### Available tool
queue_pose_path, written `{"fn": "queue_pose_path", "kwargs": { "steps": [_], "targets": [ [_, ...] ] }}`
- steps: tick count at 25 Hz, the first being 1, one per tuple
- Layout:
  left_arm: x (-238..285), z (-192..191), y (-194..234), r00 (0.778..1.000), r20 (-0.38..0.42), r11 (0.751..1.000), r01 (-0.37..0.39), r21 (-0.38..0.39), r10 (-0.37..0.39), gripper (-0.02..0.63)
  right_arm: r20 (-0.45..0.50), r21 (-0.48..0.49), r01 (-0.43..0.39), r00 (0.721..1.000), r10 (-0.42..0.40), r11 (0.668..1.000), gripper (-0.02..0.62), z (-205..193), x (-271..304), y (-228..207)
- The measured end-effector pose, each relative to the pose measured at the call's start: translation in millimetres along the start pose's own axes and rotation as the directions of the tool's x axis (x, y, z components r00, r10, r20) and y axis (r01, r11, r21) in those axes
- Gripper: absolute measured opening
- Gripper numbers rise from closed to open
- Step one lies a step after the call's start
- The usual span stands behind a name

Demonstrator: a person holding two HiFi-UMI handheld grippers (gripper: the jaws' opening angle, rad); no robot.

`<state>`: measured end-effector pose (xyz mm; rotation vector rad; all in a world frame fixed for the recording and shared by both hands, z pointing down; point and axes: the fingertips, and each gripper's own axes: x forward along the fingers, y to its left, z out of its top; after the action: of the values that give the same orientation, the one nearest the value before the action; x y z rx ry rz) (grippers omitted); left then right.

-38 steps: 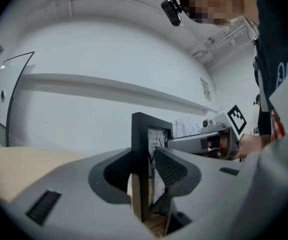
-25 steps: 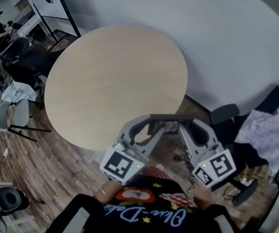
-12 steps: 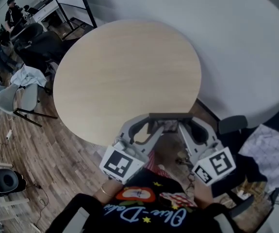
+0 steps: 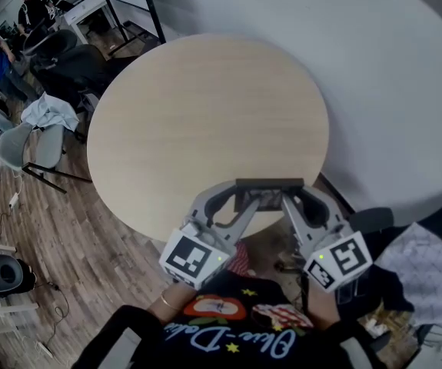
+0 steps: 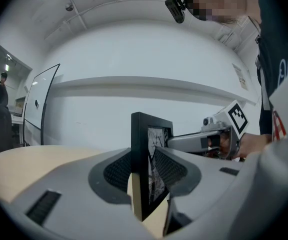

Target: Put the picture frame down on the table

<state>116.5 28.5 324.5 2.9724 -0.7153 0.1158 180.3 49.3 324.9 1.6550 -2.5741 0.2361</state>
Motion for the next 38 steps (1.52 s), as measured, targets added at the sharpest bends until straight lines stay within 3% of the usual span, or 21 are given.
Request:
{"fn": "queue_pose_path", "kwargs": {
  "steps": [17, 27, 32, 38],
  "targets": [
    [43, -29, 55, 0.996, -0.059, 0.996, -0.072, -0.053, 0.069, 0.123, -0.098, 0.036, -0.056, 0.993, 0.060, 0.998, 0.066, -24, 63, -45],
    [60, -56, 84, 0.991, -0.092, 0.994, -0.102, -0.046, 0.098, 0.126, -0.165, 0.045, -0.085, 0.982, 0.092, 0.995, 0.066, -44, 96, -62],
    [67, -68, 98, 0.988, -0.119, 0.991, -0.112, -0.080, 0.102, 0.126, -0.207, 0.057, -0.087, 0.974, 0.097, 0.995, 0.066, -55, 112, -69],
    [68, -81, 113, 0.985, -0.144, 0.992, -0.103, -0.069, 0.092, 0.126, -0.242, 0.068, -0.084, 0.965, 0.098, 0.994, 0.066, -68, 127, -69]
  ]
}}
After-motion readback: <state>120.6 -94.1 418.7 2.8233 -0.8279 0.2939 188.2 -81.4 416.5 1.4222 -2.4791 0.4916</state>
